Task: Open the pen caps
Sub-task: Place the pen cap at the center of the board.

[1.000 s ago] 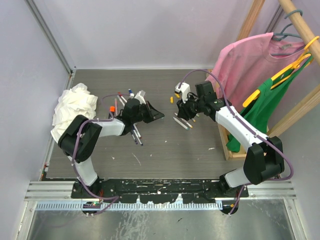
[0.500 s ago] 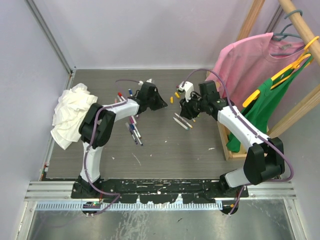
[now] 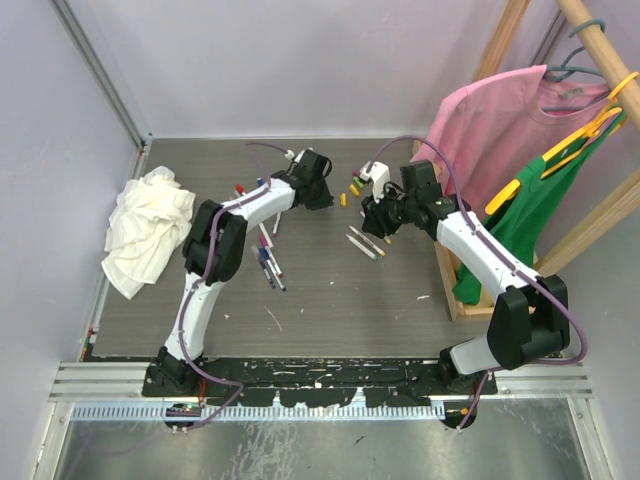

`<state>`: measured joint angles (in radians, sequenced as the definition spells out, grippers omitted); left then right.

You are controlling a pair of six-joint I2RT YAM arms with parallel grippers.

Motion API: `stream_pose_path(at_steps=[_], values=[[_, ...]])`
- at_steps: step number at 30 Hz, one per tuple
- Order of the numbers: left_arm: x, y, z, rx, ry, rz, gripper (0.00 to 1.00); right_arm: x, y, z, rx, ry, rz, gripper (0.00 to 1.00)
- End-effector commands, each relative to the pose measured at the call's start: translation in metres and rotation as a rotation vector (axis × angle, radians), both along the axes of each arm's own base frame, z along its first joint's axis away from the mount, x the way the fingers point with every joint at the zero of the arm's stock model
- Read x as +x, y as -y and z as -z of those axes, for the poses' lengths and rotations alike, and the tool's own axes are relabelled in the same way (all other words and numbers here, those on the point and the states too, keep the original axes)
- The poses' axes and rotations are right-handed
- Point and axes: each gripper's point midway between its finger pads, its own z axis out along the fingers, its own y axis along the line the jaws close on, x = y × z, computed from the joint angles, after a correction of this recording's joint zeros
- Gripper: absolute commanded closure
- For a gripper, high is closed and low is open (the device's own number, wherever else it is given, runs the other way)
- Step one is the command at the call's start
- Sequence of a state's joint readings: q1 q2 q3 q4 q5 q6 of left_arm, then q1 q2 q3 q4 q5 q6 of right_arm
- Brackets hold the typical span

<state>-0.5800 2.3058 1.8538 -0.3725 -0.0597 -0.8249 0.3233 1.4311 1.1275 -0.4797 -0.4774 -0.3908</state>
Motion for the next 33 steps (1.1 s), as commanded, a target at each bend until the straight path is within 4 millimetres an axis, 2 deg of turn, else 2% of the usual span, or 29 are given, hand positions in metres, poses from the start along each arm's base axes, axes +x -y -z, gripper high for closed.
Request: stream_pose_path(at_steps=[1,18,23,27,33], values=[[0.002,0.01,-0.011,0.036,0.013,0.009,0.88,0.0,-0.002,-0.023,0.035,0.072,-0.019,0.63],[0.013,0.016,-0.003,0.044,0.0,-0.023,0.77,-0.001,0.001,-0.028,0.053,0.079,-0.018,0.63],[0.014,0.016,-0.008,0.039,0.003,-0.024,0.73,-0.001,0.001,-0.029,0.057,0.078,-0.018,0.63],[0.013,0.017,-0.021,0.031,0.021,-0.012,0.7,-0.002,0.001,-0.03,0.061,0.08,-0.021,0.63],[0.007,0.017,-0.079,-0.023,0.131,0.041,0.67,-0.005,0.0,-0.032,0.075,0.077,-0.032,0.63]])
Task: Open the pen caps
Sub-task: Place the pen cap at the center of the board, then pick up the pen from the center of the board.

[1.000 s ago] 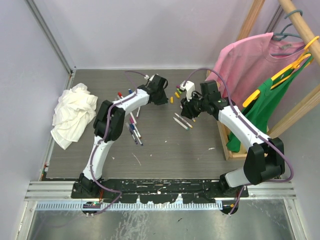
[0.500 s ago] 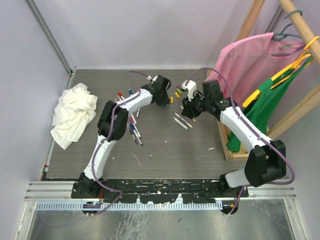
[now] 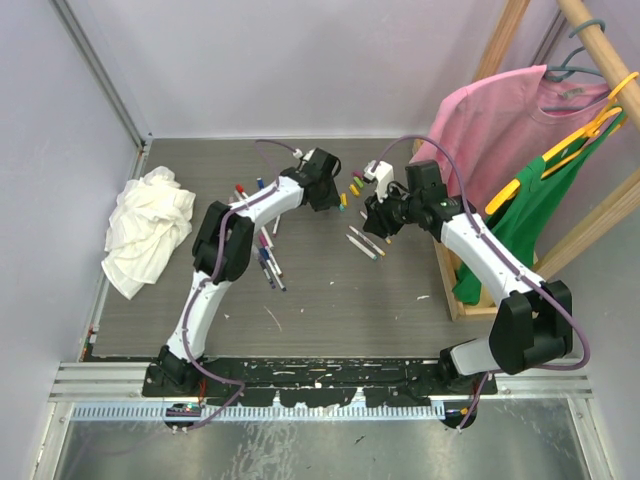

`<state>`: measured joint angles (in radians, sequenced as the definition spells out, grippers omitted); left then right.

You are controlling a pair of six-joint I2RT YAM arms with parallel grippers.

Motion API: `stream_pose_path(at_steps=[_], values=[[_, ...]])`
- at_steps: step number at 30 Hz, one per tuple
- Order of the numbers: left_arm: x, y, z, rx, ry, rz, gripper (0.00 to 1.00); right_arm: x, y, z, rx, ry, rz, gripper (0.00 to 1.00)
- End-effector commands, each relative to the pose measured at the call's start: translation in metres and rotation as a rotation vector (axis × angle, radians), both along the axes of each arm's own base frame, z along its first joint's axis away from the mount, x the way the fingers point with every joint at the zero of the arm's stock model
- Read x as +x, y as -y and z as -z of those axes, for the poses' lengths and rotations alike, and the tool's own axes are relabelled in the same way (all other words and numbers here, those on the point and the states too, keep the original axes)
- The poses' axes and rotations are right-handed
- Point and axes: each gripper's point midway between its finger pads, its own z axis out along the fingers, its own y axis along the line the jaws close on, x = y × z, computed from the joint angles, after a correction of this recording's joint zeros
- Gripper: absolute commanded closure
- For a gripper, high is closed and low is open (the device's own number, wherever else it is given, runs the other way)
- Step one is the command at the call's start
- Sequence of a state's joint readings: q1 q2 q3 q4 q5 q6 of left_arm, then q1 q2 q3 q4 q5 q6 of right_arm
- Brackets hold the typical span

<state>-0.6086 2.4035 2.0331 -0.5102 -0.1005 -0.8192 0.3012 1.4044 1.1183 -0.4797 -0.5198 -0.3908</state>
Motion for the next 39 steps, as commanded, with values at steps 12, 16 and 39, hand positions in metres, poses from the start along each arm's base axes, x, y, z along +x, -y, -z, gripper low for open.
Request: stream_pose_path(at_steps=[12,16,39], values=[[-0.081,-0.046,-0.182,-0.261,0.521,0.153,0.48,-0.009,-0.007,-0.027,0.075,0.068,-0.065,0.63],[-0.121,-0.071,-0.181,-0.305,0.589,0.176,0.36,-0.013,-0.009,-0.029,0.09,0.066,-0.09,0.63],[-0.208,-0.207,-0.064,-0.005,0.382,-0.15,0.21,-0.02,-0.013,-0.029,0.11,0.061,-0.124,0.63]])
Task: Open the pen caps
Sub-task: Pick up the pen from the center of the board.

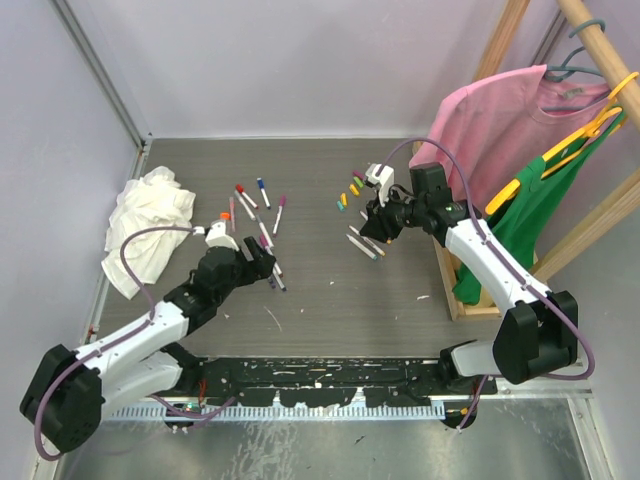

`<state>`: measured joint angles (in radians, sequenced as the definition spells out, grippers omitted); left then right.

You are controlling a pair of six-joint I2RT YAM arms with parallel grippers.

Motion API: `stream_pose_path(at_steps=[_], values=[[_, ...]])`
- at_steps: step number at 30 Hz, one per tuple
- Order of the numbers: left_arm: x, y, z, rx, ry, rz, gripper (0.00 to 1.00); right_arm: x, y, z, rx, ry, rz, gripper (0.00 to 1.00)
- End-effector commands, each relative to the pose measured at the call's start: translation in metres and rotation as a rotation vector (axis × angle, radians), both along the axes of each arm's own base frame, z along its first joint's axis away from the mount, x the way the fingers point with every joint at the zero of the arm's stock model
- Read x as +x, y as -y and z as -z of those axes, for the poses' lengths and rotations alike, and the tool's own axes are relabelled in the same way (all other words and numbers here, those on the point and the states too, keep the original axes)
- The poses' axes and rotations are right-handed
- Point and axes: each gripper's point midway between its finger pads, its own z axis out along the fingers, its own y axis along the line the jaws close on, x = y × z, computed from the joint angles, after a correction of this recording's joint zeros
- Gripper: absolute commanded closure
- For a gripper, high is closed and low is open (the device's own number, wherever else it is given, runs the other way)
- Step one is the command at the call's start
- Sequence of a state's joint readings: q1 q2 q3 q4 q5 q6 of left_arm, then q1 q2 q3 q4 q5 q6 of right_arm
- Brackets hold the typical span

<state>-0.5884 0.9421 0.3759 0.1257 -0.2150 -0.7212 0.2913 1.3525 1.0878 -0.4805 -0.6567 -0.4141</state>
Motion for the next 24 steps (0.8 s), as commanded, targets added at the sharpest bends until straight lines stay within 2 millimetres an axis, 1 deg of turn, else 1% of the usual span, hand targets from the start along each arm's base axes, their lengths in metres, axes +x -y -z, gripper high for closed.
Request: stream_pose_path(at_steps=[1,3,6,10,12,14,15,24], values=[[0.011,-0.021,0.003,0.101,-0.084,-0.132,0.22,0.001,-0.002,-0.015,0.026,0.05,-0.019,0.63],[0.013,-0.023,0.009,0.135,-0.132,-0.158,0.23,0.001,-0.002,-0.016,0.026,0.051,-0.019,0.63],[0.019,-0.025,0.013,0.176,-0.186,-0.196,0.28,0.001,-0.002,-0.015,0.026,0.051,-0.019,0.63],[0.025,-0.027,0.021,0.216,-0.239,-0.233,0.42,0.001,-0.002,-0.015,0.026,0.049,-0.02,0.63],[0.028,-0.025,0.027,0.24,-0.272,-0.235,0.45,0.001,-0.002,-0.015,0.026,0.049,-0.02,0.63],[0.029,-0.025,0.035,0.277,-0.312,-0.239,0.56,0.001,-0.002,-0.014,0.025,0.047,-0.019,0.63],[0.03,-0.025,0.037,0.292,-0.327,-0.241,0.59,0.001,-0.002,-0.014,0.025,0.047,-0.02,0.63],[0.038,-0.017,0.061,0.352,-0.403,-0.231,0.61,0.001,-0.002,-0.014,0.026,0.045,-0.02,0.63]])
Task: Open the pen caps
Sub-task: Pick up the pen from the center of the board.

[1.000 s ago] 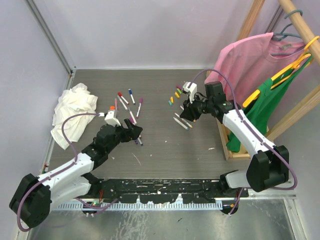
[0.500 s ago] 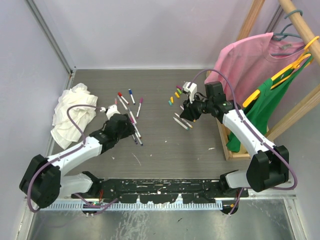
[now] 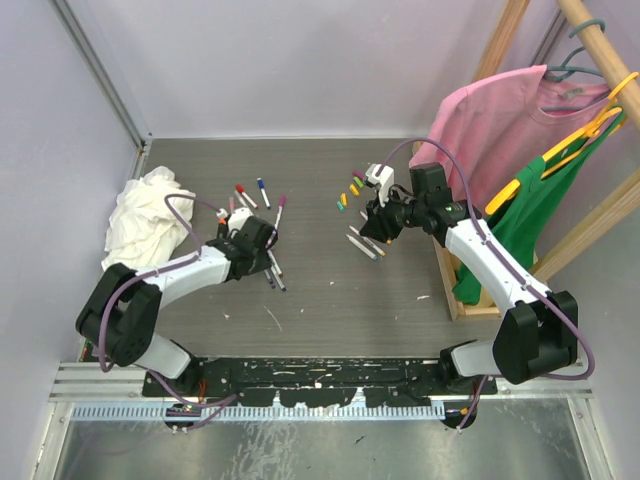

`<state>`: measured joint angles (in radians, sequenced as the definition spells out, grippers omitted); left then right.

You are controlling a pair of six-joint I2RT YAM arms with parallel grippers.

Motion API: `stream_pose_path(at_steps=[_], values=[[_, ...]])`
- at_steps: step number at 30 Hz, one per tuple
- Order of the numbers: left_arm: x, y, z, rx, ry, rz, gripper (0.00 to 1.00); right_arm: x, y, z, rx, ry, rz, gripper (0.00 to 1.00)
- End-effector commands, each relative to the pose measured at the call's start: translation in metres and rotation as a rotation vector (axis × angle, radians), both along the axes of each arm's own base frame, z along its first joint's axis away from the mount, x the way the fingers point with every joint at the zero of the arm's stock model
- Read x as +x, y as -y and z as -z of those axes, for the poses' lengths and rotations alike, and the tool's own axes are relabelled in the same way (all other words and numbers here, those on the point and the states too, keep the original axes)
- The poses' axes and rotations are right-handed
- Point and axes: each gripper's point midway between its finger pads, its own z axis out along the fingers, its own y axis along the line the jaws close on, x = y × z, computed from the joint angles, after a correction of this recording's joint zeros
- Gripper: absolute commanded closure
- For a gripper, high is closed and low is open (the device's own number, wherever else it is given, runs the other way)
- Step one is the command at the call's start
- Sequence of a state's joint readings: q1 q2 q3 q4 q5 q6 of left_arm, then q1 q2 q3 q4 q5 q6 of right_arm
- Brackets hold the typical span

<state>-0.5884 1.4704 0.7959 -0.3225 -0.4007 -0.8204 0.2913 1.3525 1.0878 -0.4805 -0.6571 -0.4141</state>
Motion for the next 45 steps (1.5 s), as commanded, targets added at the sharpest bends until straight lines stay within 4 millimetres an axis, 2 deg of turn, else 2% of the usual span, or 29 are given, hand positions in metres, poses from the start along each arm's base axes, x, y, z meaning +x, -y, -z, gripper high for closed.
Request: stream_pose_path(at_steps=[1,10,17,23,27,29,34,39,45], values=[[0.009,0.0,0.0,0.024,-0.002,-0.018,0.61,0.001,-0.003,-0.013,0.025,0.042,-0.021,0.63],[0.012,0.009,0.012,0.02,-0.036,0.004,0.61,0.001,-0.003,-0.013,0.026,0.04,-0.022,0.63],[0.006,0.003,0.02,0.047,-0.064,0.001,0.61,0.001,-0.003,-0.013,0.027,0.039,-0.024,0.63],[-0.005,-0.009,0.028,0.087,-0.091,-0.005,0.72,0.0,-0.003,-0.013,0.029,0.037,-0.025,0.63],[-0.012,-0.016,0.032,0.105,-0.097,-0.014,0.76,0.0,-0.004,-0.013,0.032,0.036,-0.028,0.63],[-0.015,-0.018,0.033,0.109,-0.097,-0.017,0.82,-0.001,-0.004,-0.013,0.033,0.032,-0.029,0.63],[-0.017,-0.021,0.028,0.094,-0.075,-0.022,0.89,-0.001,-0.005,-0.013,0.039,0.028,-0.032,0.63],[-0.016,-0.022,0.017,0.068,-0.024,-0.03,1.0,-0.004,-0.007,-0.014,0.053,0.018,-0.039,0.63],[-0.018,-0.025,0.001,0.023,0.047,-0.045,1.0,-0.008,-0.014,-0.014,0.1,-0.023,-0.048,0.63]])
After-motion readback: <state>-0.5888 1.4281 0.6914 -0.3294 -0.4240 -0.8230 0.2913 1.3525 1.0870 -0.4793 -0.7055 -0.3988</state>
